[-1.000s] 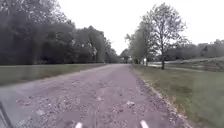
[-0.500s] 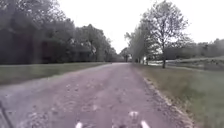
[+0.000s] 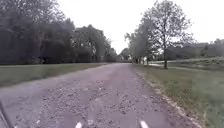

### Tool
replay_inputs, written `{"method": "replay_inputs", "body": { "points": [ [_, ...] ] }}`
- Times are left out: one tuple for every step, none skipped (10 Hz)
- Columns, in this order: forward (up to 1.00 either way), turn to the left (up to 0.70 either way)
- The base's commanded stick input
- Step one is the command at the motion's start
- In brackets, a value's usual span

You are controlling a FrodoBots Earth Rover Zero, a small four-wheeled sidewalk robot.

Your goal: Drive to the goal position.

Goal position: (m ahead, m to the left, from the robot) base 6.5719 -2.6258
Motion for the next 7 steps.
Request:
{"method": "replay_inputs", "body": {
  "points": [
    [0.70,0.00],
    [0.70,0.00],
    [0.70,0.00],
    [0.70,0.00],
    [0.70,0.00],
    [0.70,0.00],
    [0.70,0.00]
  ]
}}
